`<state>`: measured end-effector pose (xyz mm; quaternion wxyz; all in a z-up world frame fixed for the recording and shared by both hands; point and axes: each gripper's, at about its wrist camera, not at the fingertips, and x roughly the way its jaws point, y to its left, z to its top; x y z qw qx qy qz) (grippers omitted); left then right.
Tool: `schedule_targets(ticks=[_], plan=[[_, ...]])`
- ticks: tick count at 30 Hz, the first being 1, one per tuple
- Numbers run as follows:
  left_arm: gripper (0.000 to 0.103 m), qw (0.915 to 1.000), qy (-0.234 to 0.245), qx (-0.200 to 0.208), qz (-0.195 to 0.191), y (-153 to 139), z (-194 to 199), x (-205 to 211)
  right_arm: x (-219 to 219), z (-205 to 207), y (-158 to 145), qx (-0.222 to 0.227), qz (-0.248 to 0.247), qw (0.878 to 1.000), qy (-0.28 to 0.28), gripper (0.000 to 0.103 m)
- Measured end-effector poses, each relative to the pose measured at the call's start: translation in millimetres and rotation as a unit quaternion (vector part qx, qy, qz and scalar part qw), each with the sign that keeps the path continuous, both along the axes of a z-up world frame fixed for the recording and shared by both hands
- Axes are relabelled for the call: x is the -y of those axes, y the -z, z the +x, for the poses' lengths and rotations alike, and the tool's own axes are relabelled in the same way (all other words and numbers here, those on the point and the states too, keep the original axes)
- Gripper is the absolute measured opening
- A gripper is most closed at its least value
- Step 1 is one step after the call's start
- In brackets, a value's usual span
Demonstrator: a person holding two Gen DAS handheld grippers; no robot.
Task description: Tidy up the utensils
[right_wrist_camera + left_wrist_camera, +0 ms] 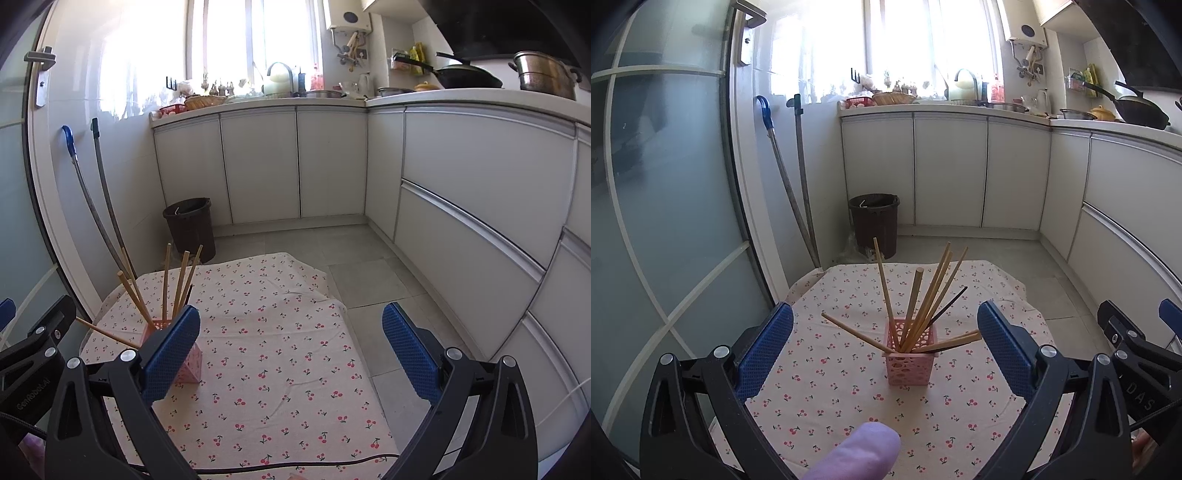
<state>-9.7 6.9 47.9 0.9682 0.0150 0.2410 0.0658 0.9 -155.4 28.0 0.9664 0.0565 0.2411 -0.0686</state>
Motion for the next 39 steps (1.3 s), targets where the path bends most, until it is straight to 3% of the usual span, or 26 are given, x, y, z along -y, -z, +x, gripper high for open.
schedule_targets(ticks=[39], plan=[[0.096,0.9999,-0.01,-0.011,-0.001,8.9,6.2,-1.5,-1.5,1.7,5.0,-0.007,0.002,1.0,-0.002,0.096]])
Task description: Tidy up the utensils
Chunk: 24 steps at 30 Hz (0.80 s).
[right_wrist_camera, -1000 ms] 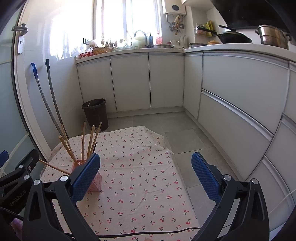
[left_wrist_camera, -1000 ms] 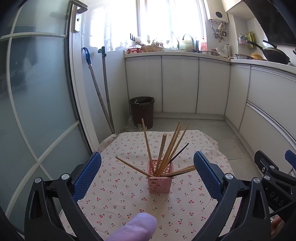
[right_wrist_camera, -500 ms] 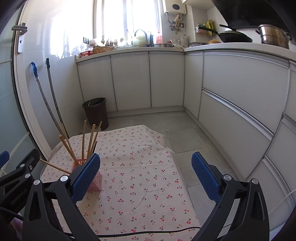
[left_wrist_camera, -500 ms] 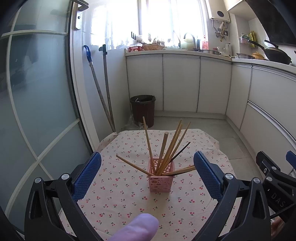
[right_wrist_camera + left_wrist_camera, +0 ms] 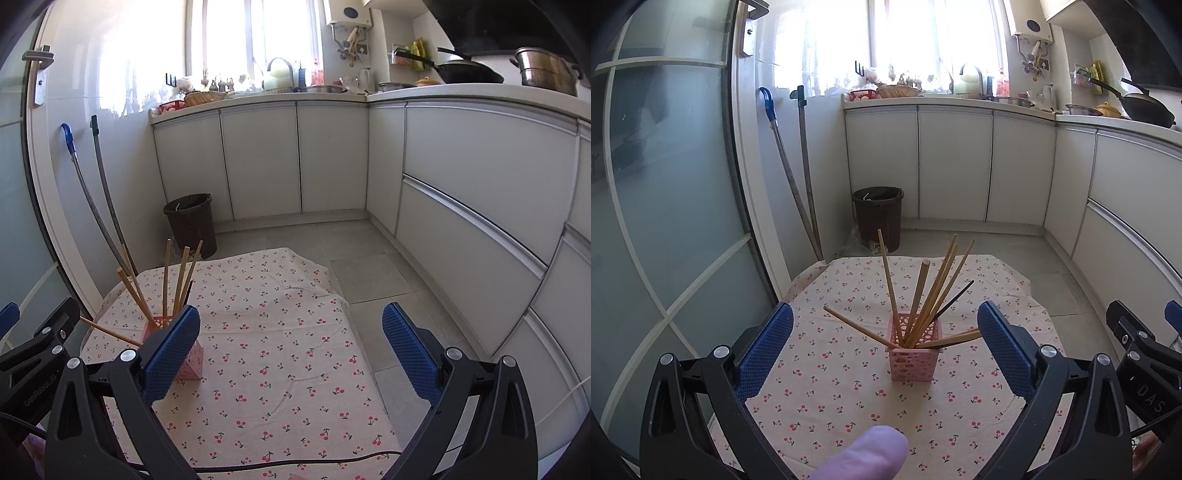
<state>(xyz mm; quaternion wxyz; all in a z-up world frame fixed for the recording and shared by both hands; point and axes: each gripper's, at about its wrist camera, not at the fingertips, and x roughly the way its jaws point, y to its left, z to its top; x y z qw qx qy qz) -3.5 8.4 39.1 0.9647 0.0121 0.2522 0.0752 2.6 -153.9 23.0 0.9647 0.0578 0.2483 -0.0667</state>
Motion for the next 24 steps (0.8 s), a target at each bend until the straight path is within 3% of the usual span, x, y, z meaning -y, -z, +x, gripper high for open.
schedule_targets(ticks=[24], plan=[[0.096,1.0,-0.002,-0.007,0.004,3.3,2.5,-1.6,-1.8,0.5,1.5,-0.004,-0.003,1.0,-0.004,0.096]])
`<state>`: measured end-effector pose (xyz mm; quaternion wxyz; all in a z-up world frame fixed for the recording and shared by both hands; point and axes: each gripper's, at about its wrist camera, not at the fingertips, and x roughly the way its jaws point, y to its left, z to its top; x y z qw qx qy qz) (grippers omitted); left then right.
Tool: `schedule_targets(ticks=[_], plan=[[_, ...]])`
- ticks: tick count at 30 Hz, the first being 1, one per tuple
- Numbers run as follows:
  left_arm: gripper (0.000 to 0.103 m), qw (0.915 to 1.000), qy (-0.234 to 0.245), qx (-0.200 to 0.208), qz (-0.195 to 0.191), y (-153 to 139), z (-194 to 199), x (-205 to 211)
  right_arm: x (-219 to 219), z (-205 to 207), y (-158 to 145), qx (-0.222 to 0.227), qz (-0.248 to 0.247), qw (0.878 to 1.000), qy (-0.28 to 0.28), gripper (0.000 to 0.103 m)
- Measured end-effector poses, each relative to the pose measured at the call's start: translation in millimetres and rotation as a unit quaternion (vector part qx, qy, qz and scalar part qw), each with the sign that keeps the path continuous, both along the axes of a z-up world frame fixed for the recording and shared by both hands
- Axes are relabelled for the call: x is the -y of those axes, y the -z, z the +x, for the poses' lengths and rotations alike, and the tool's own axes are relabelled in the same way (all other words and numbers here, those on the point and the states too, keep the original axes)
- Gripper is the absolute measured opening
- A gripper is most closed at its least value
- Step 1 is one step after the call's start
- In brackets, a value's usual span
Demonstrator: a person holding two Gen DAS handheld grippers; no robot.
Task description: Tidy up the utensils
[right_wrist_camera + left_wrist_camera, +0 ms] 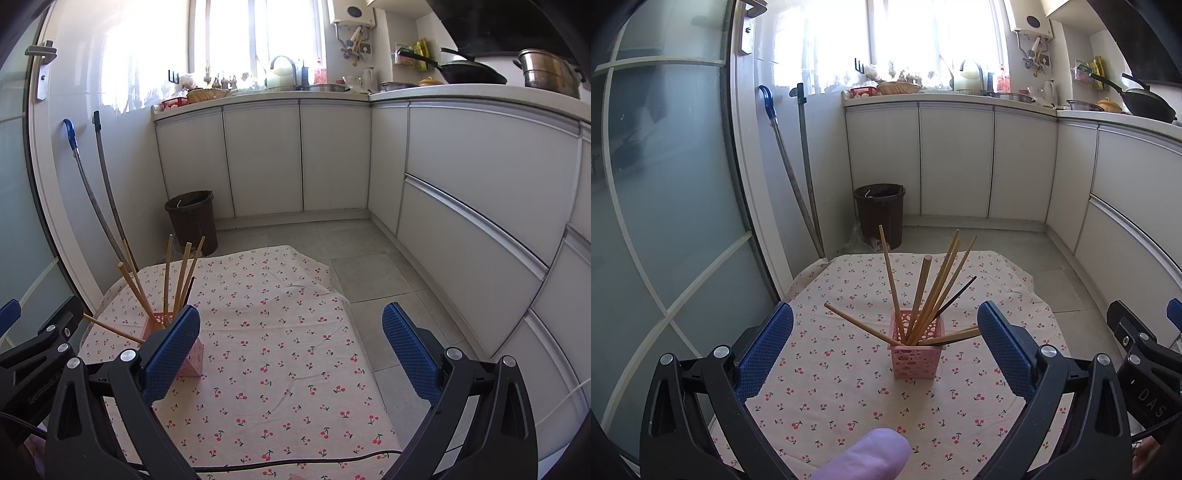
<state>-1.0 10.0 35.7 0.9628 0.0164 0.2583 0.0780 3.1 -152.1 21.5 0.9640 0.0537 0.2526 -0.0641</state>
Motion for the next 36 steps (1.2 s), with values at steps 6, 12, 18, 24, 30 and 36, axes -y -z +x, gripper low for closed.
schedule_targets(ticks=[6,12,18,24,30,36], plan=[[0.096,1.0,-0.001,0.0,0.0,-0.7,0.1,0.8,0.1,1.2,2.1,-0.004,-0.001,1.0,-0.001,0.096],[0.096,0.9999,0.003,0.0,0.013,0.1,-0.1,3.5,0.8,3.8,4.0,-0.01,-0.003,1.0,-0.001,0.096],[0.096,0.9997,0.01,0.0,0.024,1.3,-0.4,7.8,1.3,5.9,5.7,-0.016,0.0,1.0,0.001,0.096],[0.089,0.9995,0.01,0.006,0.031,2.0,-2.1,9.4,2.1,6.6,6.4,-0.019,0.002,1.0,0.003,0.096],[0.09,0.9996,0.004,-0.004,0.026,1.6,1.4,7.0,2.0,8.0,7.9,-0.023,0.001,1.0,0.005,0.096],[0.096,0.9998,-0.009,-0.013,0.012,1.0,3.7,1.3,4.4,8.1,7.7,-0.026,0.005,1.0,0.006,0.096]])
